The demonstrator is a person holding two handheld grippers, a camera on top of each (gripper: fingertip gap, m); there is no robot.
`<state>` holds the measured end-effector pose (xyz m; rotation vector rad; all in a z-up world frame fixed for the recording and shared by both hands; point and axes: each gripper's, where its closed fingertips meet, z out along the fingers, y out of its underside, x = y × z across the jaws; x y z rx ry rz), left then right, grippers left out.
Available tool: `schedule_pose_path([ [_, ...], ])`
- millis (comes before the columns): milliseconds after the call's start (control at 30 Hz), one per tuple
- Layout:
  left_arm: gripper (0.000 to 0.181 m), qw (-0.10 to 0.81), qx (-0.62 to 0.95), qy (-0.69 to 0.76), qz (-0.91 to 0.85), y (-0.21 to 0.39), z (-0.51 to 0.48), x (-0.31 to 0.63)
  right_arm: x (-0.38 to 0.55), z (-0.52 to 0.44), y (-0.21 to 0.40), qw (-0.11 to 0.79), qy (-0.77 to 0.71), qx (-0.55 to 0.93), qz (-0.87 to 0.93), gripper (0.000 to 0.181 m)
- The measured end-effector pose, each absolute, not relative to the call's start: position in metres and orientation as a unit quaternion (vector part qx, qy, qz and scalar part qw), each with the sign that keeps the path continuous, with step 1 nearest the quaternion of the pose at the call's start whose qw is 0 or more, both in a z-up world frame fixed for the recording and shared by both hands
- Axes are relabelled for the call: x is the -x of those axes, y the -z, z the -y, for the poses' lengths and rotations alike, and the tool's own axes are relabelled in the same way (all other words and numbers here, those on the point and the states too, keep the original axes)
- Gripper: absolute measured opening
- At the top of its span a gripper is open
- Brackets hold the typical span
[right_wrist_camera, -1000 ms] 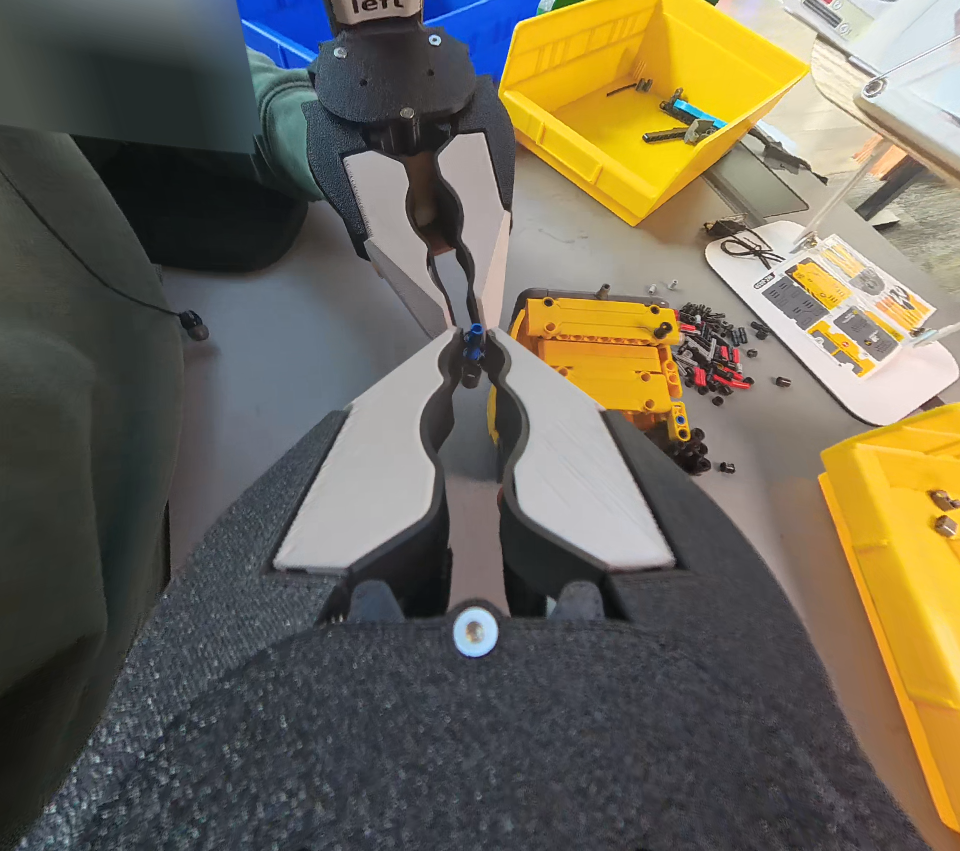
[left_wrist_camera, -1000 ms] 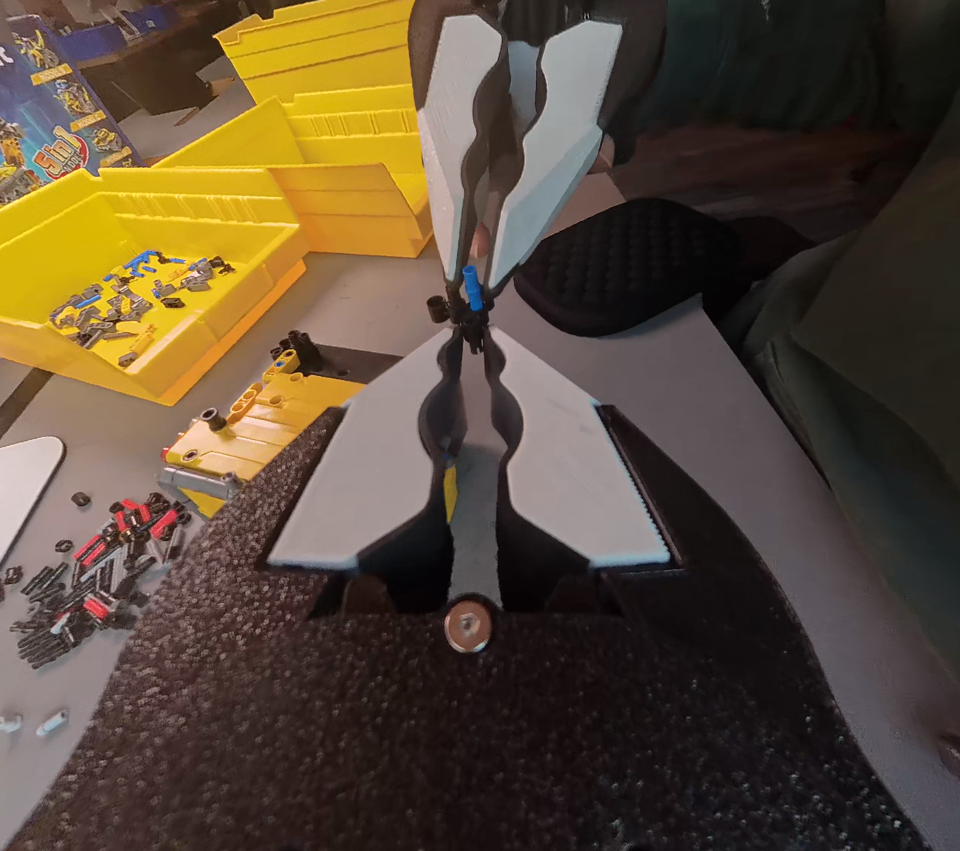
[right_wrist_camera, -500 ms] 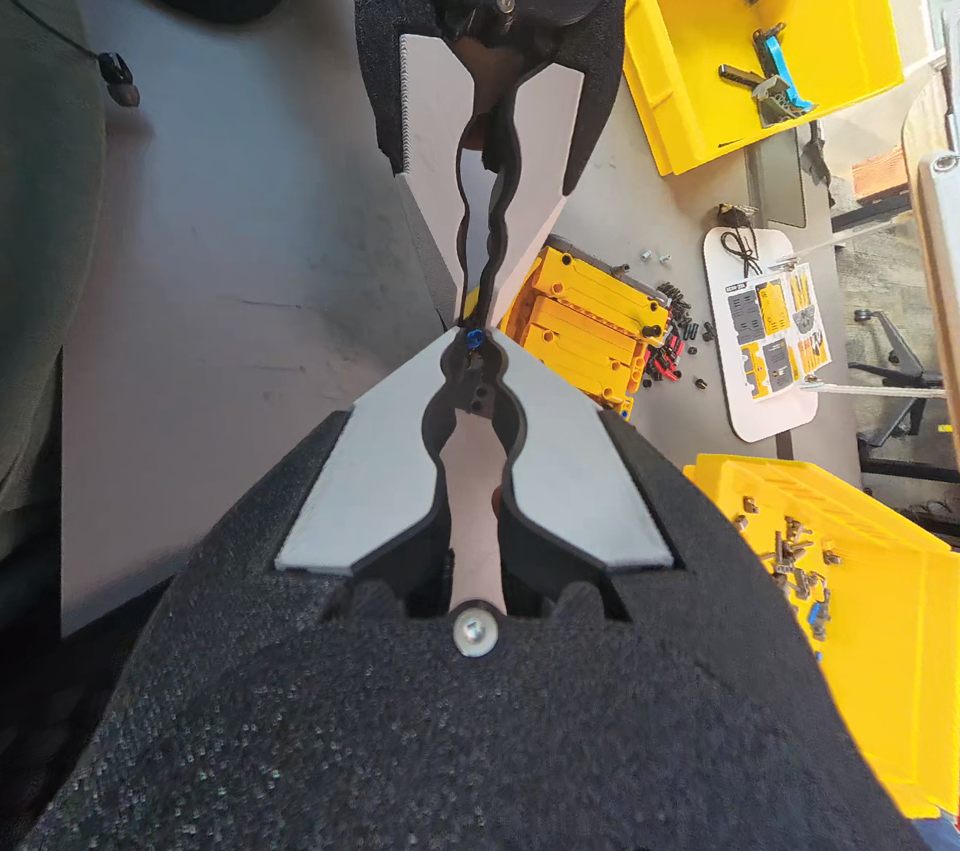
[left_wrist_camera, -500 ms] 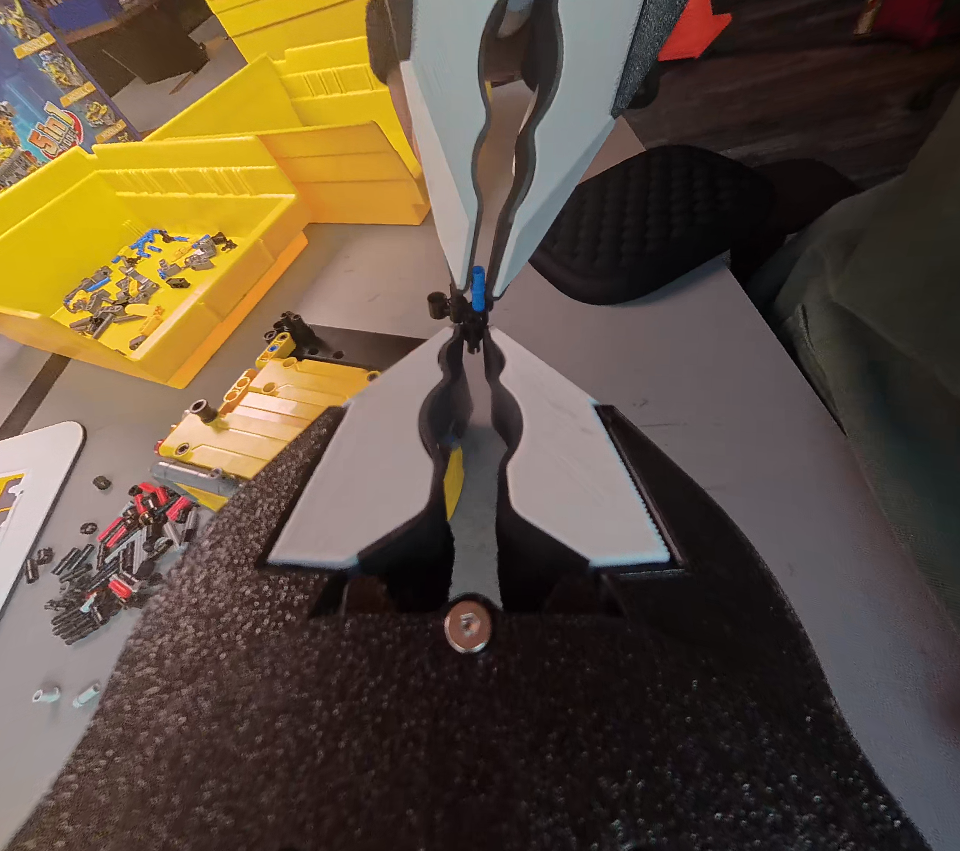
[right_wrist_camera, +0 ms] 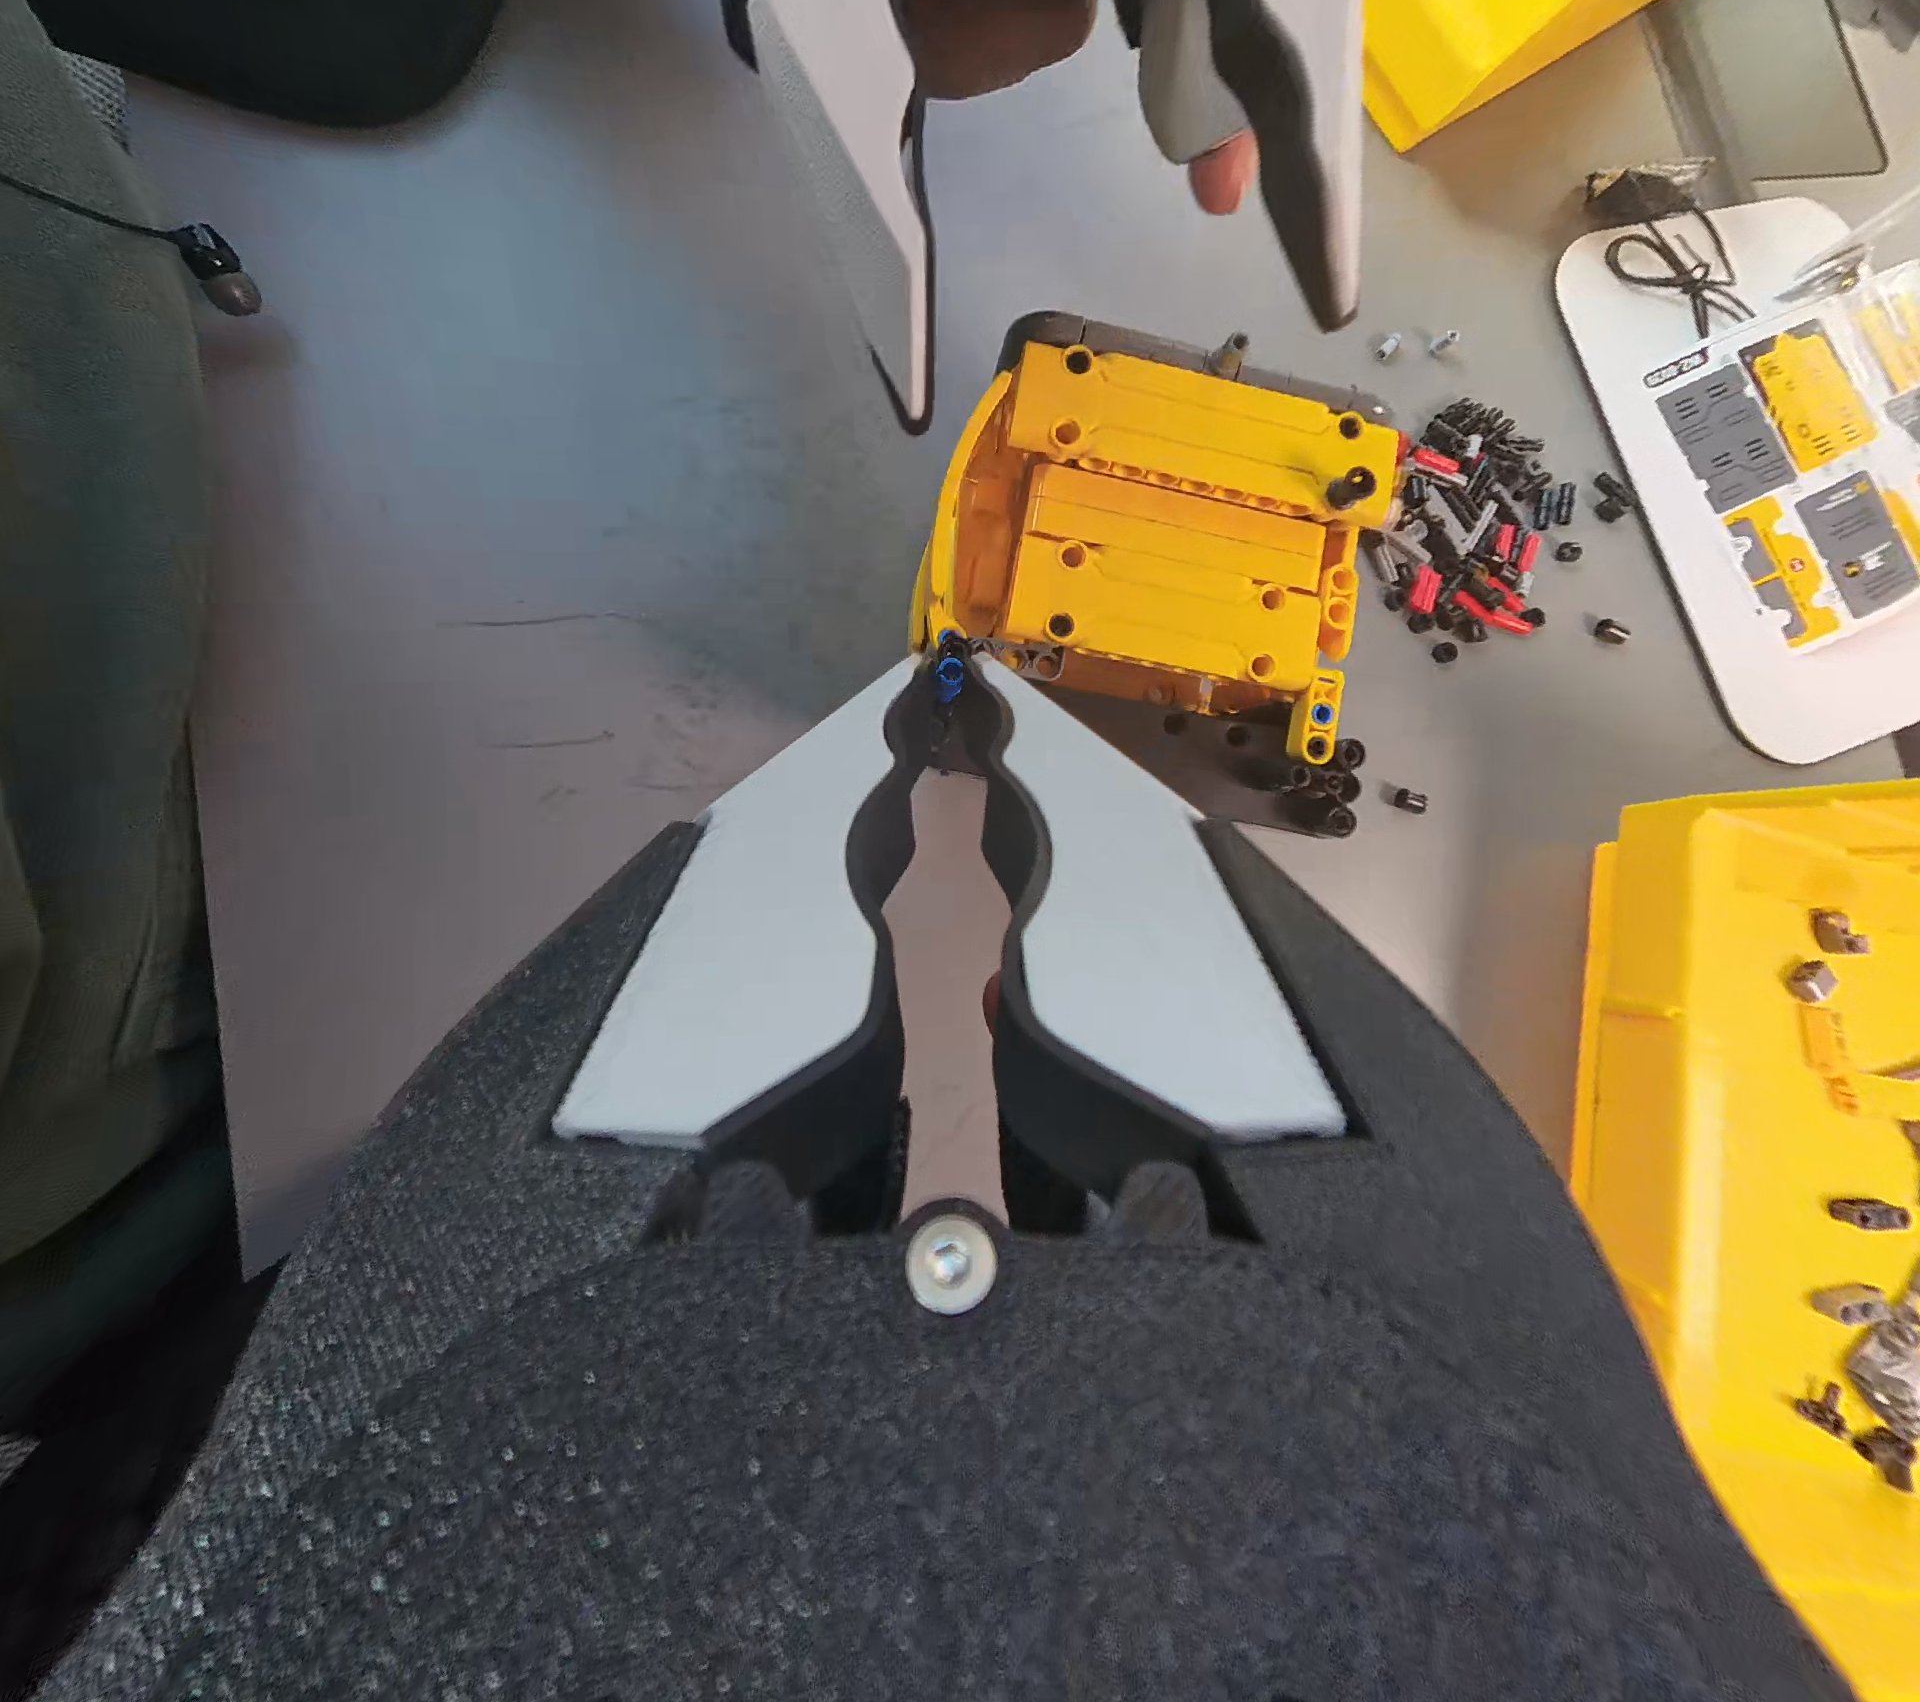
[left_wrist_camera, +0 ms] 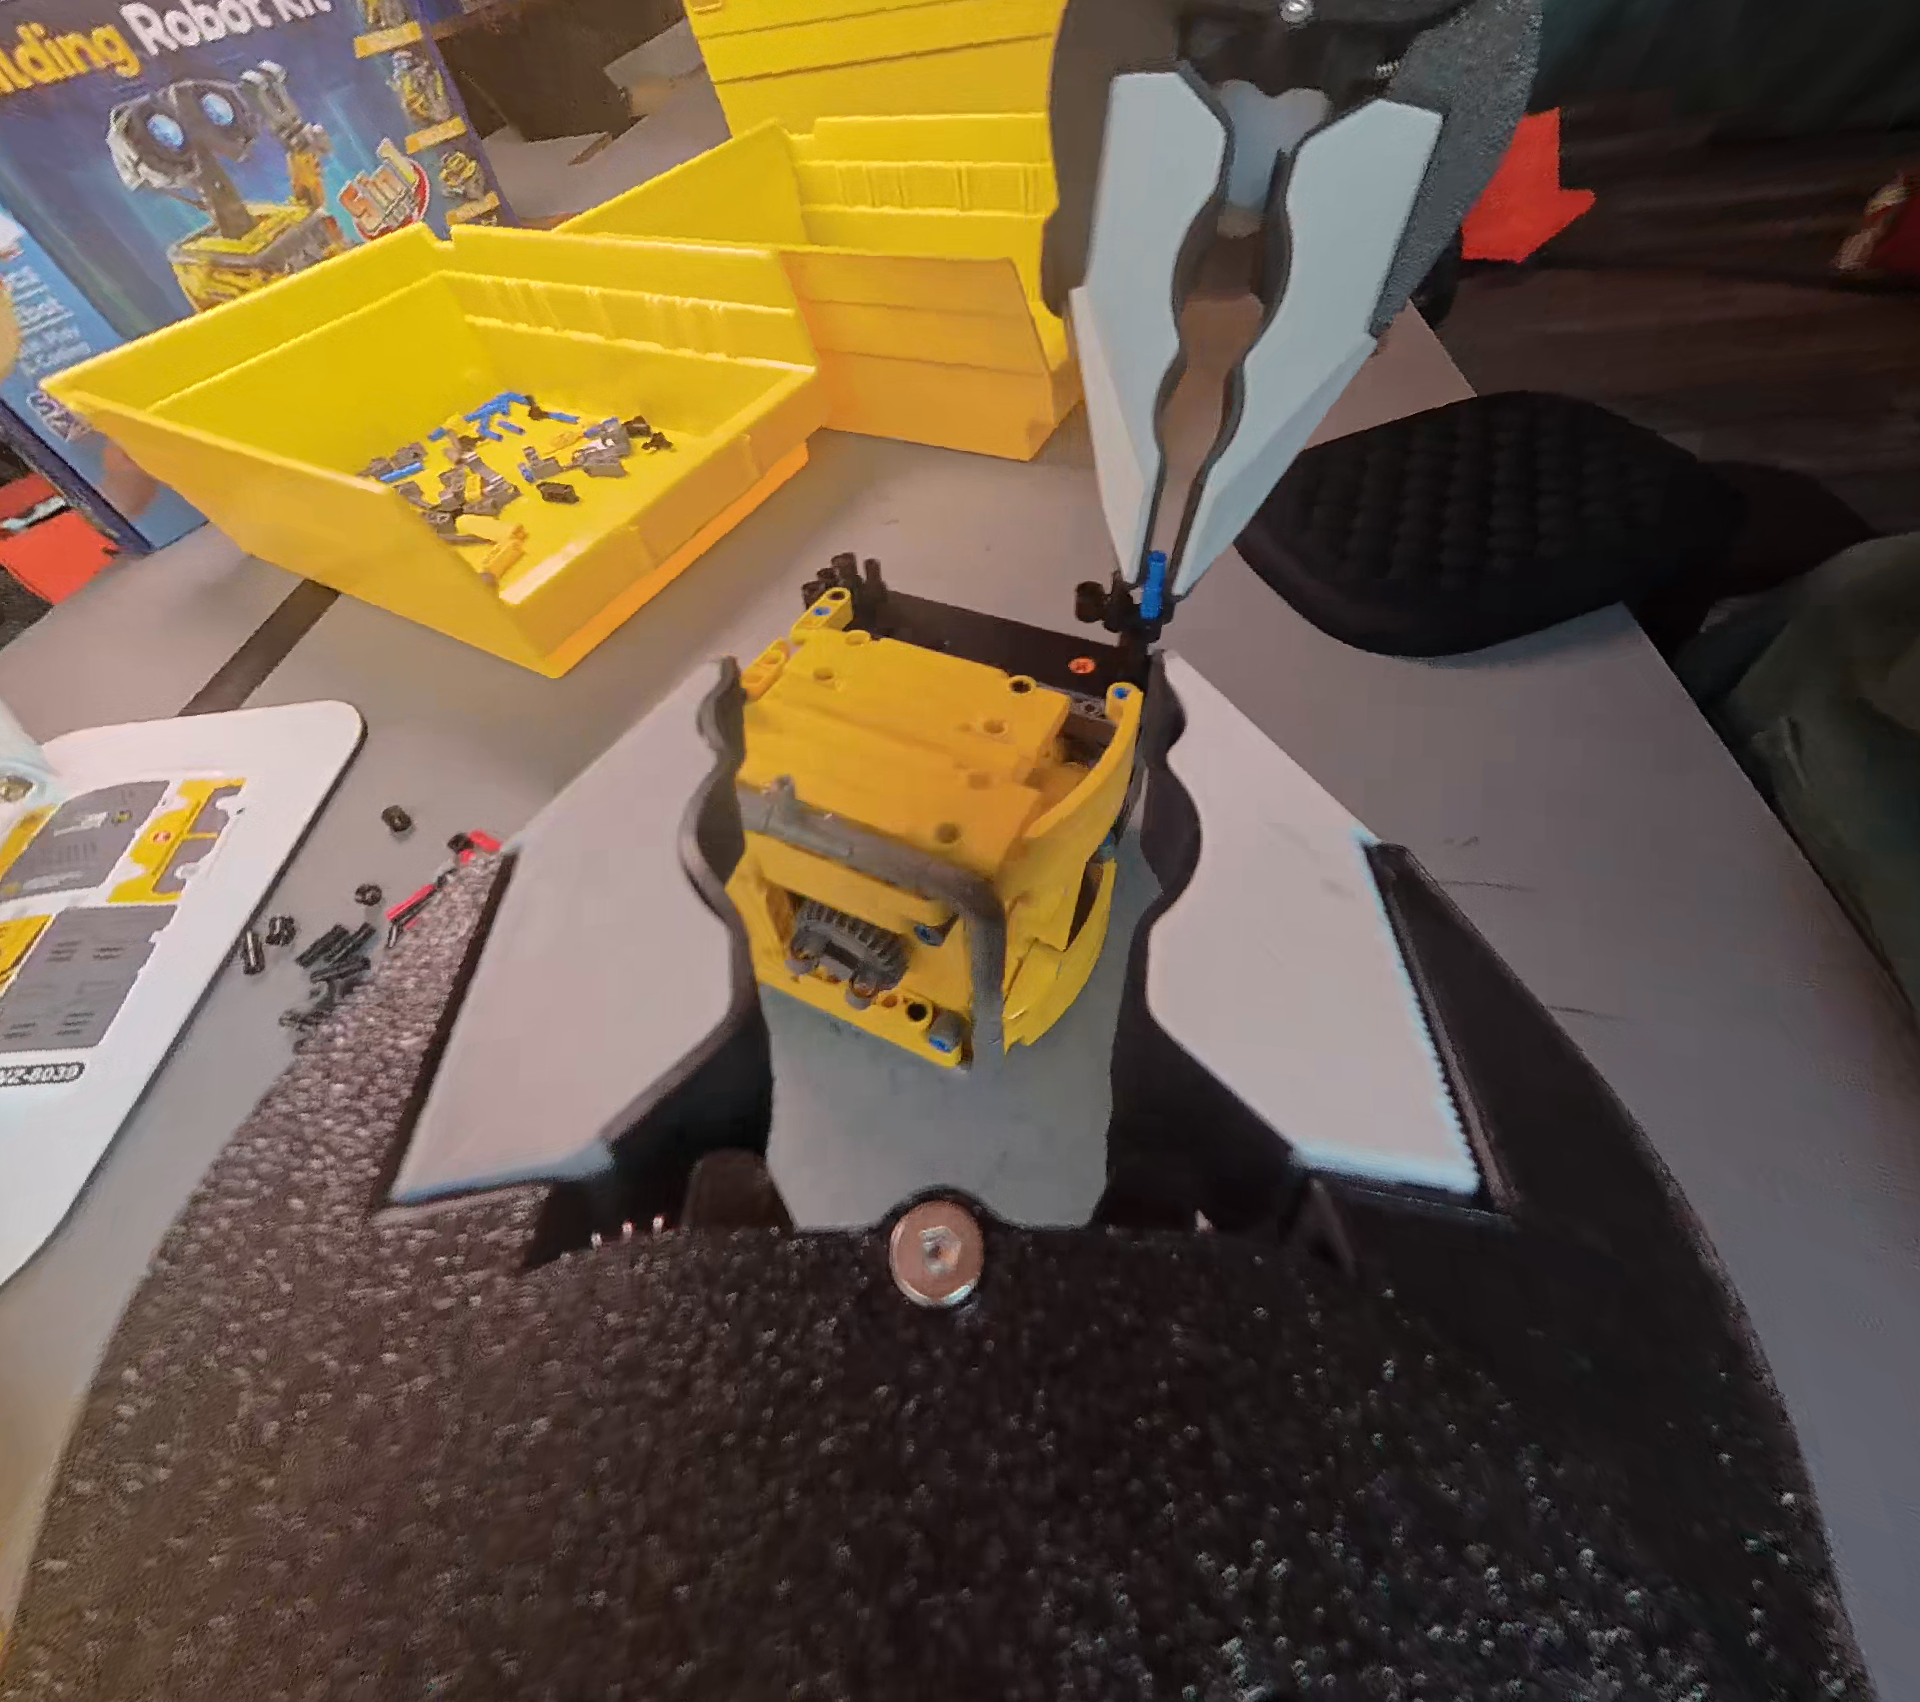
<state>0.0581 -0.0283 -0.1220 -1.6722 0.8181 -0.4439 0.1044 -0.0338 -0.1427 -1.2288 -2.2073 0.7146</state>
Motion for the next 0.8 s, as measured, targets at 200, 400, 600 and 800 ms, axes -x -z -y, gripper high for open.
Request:
schedule_pose_path([
  [200, 0.101, 0.56, 0.73, 0.218, -0.325, 0.143, 0.015, -0.042, -0.105, 0.032, 0.152, 0.243, -0.279, 0.46, 0.807, 0.004],
  [400, 0.122, 0.523, 0.75, 0.247, -0.322, 0.165, 0.011, -0.041, -0.109, 0.03, 0.155, 0.24, -0.285, 0.448, 0.812, 0.004],
  [600, 0.116, 0.511, 0.761, 0.195, -0.349, 0.178, 0.009, -0.047, -0.106, 0.032, 0.158, 0.237, -0.233, 0.414, 0.848, 0.005],
  [800, 0.11, 0.519, 0.764, 0.17, -0.343, 0.175, 0.006, -0.045, -0.101, 0.034, 0.159, 0.229, -0.186, 0.398, 0.869, 0.005],
])
